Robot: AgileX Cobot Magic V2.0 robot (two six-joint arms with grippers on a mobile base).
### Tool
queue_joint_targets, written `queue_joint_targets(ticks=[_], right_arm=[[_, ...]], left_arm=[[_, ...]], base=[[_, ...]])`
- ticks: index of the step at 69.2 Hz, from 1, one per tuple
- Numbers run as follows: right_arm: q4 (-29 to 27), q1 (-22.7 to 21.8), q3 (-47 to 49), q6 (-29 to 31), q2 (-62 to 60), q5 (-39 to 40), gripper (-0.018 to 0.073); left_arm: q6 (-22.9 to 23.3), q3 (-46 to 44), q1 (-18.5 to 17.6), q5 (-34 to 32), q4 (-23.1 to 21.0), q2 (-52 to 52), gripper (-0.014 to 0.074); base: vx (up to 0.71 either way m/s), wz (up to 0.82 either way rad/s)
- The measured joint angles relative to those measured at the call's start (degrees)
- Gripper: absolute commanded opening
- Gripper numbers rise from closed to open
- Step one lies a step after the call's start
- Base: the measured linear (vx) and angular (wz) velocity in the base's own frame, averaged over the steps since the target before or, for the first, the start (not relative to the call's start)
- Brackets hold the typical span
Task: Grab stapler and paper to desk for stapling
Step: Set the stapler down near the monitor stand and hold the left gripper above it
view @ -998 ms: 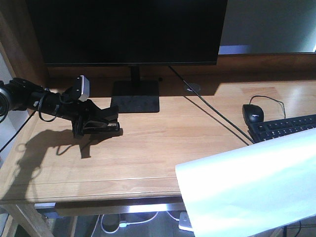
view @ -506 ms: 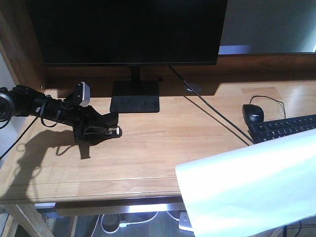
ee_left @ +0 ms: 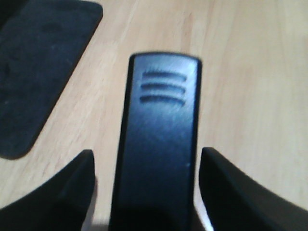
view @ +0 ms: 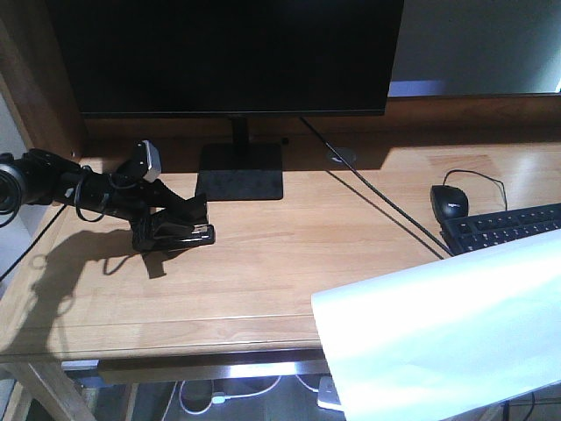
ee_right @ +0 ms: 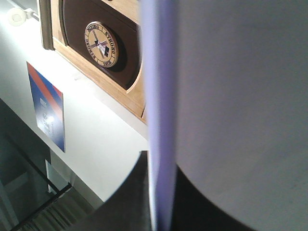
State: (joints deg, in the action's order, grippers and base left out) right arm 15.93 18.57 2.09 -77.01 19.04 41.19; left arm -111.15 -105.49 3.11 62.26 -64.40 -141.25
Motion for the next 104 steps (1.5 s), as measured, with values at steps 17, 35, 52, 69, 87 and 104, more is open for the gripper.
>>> queue_joint_targets(ticks=[17, 35, 52, 69, 87, 104], right_arm=[[0.0, 0.0, 0.0, 0.0, 0.0, 0.0, -0.0002], [0.0, 0.0, 0.0, 0.0, 0.0, 0.0, -0.0002], [0.0, 0.0, 0.0, 0.0, 0.0, 0.0, -0.0002], [0.0, 0.0, 0.0, 0.0, 0.0, 0.0, -0.0002], [0.0, 0.0, 0.0, 0.0, 0.0, 0.0, -0.0002], [0.0, 0.0, 0.0, 0.0, 0.0, 0.0, -0.0002]], left_arm=[[1.7, 0.0, 0.0, 3.7, 0.1, 4.6, 0.0430], [3.1, 0.0, 0.0, 4.5, 0.5, 7.2, 0.0236], [3.9, 0.0, 0.0, 4.7, 3.6, 7.2, -0.0009], [4.5, 0.0, 0.0, 3.3, 3.8, 7.2, -0.0006], [4.5, 0.0, 0.0, 3.3, 3.8, 7.1, -0.0008], [4.5, 0.0, 0.0, 2.5, 3.8, 7.1, -0.0007]], base=[[0.00, 0.00], [0.00, 0.00], [0.00, 0.00], [0.00, 0.00], [0.00, 0.00], [0.00, 0.00]])
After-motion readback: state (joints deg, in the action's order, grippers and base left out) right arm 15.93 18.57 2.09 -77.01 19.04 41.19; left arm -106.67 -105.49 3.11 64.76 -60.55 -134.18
